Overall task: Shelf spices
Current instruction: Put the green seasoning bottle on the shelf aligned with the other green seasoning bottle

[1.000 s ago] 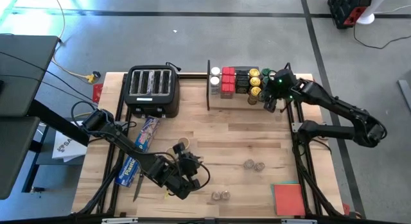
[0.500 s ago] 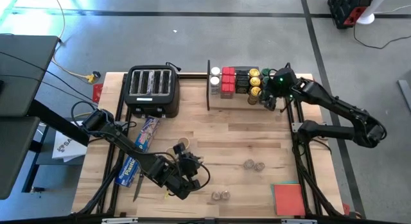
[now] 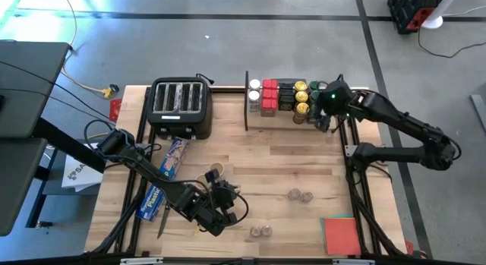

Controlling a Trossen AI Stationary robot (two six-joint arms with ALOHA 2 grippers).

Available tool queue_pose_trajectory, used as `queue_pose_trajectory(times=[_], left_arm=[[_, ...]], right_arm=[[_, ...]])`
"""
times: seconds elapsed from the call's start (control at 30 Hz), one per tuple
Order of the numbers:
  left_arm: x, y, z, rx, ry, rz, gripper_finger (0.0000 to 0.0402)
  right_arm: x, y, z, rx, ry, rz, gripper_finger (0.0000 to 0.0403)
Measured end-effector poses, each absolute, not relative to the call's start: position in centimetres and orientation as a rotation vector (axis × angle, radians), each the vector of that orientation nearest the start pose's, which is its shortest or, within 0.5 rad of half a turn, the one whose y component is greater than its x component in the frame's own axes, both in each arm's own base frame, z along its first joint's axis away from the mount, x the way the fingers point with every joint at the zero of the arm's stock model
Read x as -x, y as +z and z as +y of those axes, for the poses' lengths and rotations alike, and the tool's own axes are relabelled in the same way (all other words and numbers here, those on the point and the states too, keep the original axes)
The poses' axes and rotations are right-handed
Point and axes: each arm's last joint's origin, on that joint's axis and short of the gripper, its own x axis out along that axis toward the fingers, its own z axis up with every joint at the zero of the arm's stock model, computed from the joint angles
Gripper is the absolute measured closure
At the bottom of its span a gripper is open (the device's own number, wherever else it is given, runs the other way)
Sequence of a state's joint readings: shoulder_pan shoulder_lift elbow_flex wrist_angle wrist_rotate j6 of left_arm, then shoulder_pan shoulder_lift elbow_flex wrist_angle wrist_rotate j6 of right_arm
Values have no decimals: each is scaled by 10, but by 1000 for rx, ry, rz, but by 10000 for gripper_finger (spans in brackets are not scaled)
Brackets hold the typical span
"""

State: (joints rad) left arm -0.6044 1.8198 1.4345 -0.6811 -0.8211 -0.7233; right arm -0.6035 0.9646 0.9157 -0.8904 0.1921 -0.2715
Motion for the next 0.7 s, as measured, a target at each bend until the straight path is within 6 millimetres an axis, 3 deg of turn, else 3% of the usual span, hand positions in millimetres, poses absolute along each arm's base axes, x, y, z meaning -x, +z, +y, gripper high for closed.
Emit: queue_pose_trajectory(times=[0.13,0.33,0.4,0.7], left_arm=[[-322,246,-197,-17,459,672,328],[-322,246,-197,-19,459,672,328],[-322,246,-197,-20,461,671,328],[-323,247,-196,-35,461,666,328]], right_arm=[[-140,282,-86,-90,-586,1090,133],[-138,246,-68,-222,-589,1197,154],[-139,231,-67,-222,-586,1212,172],[-157,230,-79,-242,-666,1168,294]])
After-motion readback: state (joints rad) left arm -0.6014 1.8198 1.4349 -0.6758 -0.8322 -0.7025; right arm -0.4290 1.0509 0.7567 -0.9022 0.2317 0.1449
